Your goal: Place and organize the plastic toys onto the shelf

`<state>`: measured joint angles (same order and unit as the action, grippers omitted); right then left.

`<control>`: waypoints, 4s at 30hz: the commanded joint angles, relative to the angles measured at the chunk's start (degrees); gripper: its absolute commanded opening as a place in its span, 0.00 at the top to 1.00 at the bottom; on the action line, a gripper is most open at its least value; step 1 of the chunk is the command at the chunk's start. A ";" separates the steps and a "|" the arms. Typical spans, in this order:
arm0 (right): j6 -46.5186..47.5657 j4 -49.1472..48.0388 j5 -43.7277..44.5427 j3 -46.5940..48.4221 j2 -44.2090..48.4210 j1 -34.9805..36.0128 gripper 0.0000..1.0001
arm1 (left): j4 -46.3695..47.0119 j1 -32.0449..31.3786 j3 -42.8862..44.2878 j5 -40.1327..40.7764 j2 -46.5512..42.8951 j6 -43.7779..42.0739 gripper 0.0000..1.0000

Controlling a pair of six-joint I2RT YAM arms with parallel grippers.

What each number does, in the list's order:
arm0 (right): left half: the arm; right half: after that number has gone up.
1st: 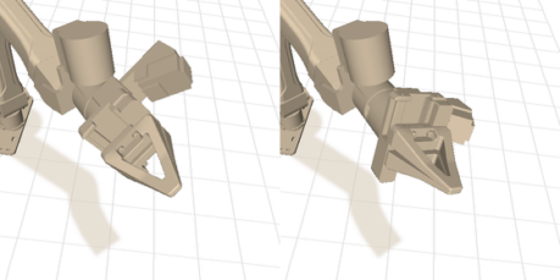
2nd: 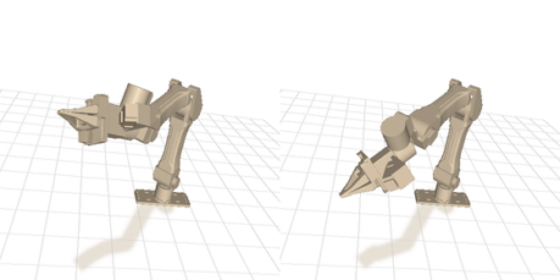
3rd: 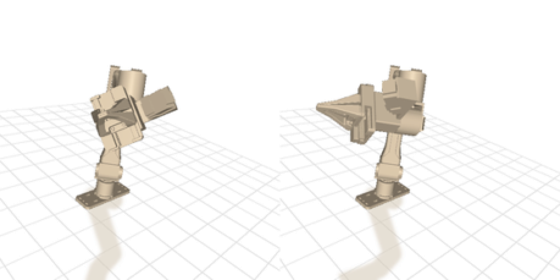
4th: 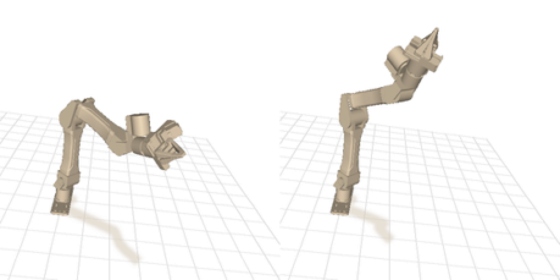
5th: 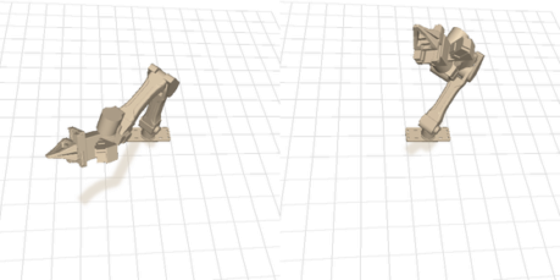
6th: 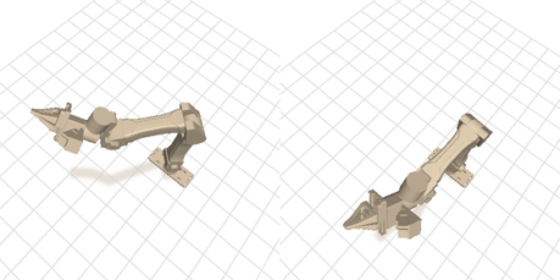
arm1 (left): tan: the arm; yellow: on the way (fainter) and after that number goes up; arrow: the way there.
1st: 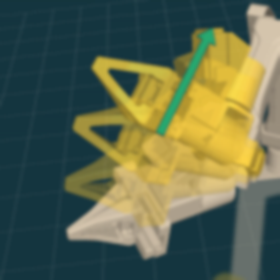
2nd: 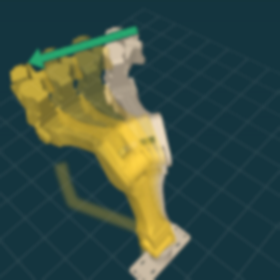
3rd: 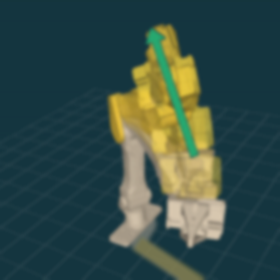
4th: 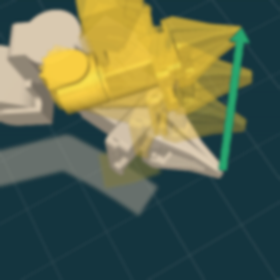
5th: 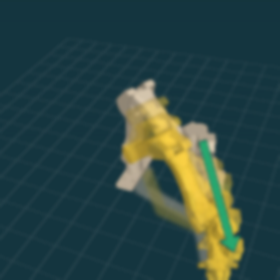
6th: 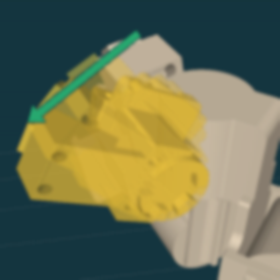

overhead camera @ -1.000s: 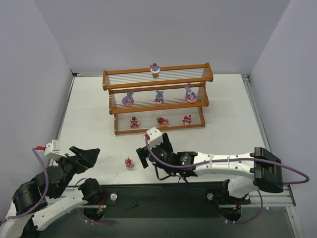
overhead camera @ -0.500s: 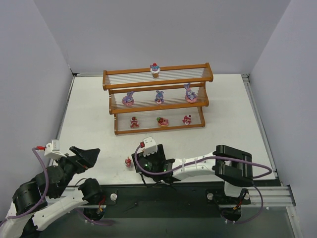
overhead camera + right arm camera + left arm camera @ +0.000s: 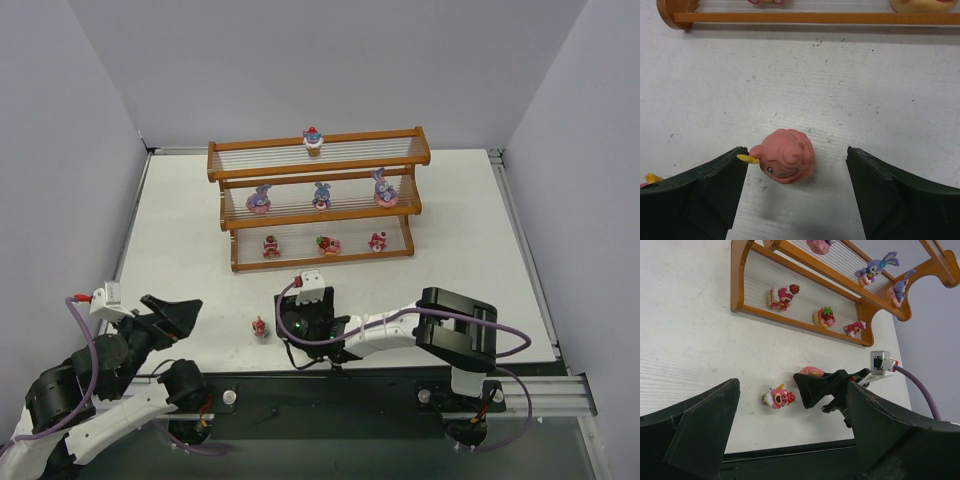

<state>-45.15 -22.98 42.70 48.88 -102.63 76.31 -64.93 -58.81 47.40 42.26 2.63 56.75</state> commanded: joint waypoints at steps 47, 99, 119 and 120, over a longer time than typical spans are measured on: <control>24.40 34.77 -17.64 30.47 28.81 -31.30 1.00 | -0.29 -0.96 1.47 1.68 0.44 0.47 0.03; 30.47 43.27 -38.57 59.22 0.94 -53.99 0.90 | -1.43 -1.22 1.73 2.56 0.44 1.87 0.03; 28.80 46.01 -37.60 62.47 -1.17 -54.43 0.66 | -1.61 -1.22 1.73 2.65 0.44 2.13 0.03; 28.71 45.92 -37.34 62.56 -1.08 -54.43 0.66 | -1.61 -1.31 1.73 2.65 0.44 2.14 0.03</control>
<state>-15.81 20.40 4.08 109.86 -102.76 22.31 -66.30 -59.59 47.40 43.77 2.63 58.37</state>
